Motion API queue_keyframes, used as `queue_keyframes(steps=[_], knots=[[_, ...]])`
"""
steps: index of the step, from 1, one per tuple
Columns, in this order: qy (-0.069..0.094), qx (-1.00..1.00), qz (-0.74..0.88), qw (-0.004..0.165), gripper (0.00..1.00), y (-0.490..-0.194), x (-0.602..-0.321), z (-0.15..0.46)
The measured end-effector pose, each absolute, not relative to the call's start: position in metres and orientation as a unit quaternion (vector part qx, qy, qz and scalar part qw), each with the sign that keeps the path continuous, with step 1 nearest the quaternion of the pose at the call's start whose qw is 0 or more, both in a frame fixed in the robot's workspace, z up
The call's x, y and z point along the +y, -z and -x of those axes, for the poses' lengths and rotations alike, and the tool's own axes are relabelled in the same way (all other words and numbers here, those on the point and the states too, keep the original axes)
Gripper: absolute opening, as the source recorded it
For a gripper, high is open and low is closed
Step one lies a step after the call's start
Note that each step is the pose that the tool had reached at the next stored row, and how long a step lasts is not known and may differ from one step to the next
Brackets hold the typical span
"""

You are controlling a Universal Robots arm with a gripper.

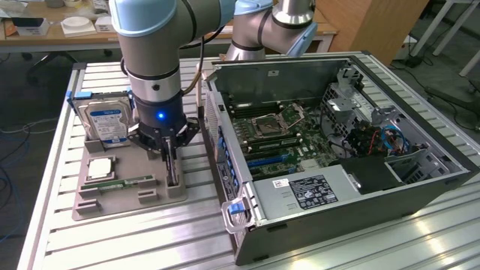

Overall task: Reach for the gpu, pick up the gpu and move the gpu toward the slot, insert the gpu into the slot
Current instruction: 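Pick up the gpu and move the gpu toward the slot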

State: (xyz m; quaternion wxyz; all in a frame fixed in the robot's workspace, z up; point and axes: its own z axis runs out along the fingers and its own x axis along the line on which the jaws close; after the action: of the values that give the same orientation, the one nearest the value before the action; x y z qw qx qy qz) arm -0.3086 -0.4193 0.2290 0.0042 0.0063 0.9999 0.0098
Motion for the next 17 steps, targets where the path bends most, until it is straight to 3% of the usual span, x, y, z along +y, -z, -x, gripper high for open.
queue_keyframes(steps=[6,17], knots=[[-0.01,1.0,-0.006,0.004,0.26,-0.23,-0.419,0.309],[-0.01,1.0,-0.006,0.004,0.26,-0.263,-0.419,0.309]])
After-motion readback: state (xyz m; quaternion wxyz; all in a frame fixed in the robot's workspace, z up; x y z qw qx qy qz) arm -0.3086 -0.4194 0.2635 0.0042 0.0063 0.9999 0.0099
